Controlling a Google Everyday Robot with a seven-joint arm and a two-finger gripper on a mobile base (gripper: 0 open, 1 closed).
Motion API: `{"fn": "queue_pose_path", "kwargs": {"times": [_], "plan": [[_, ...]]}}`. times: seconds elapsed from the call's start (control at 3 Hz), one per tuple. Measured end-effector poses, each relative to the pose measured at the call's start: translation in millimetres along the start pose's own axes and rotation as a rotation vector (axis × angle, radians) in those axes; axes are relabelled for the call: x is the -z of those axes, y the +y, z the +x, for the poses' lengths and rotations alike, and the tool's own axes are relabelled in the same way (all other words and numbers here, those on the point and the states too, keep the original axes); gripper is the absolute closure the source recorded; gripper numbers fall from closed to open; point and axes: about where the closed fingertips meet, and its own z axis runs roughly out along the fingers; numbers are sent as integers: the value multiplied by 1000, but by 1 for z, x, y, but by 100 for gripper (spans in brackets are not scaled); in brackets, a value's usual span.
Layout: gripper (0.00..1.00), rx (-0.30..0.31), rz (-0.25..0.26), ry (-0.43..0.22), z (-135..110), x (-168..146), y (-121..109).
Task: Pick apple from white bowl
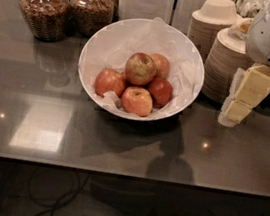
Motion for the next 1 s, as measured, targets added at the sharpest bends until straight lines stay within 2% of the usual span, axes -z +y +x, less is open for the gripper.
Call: {"fn": "queue_pose_path", "kwargs": {"times": [0.33,0.67,1.0], "plan": [[0,-24,3,-117,-17,-9,-10],[0,-15,-16,-325,-53,-21,-31],[0,-12,-54,-501,-80,-28,-44]]}}
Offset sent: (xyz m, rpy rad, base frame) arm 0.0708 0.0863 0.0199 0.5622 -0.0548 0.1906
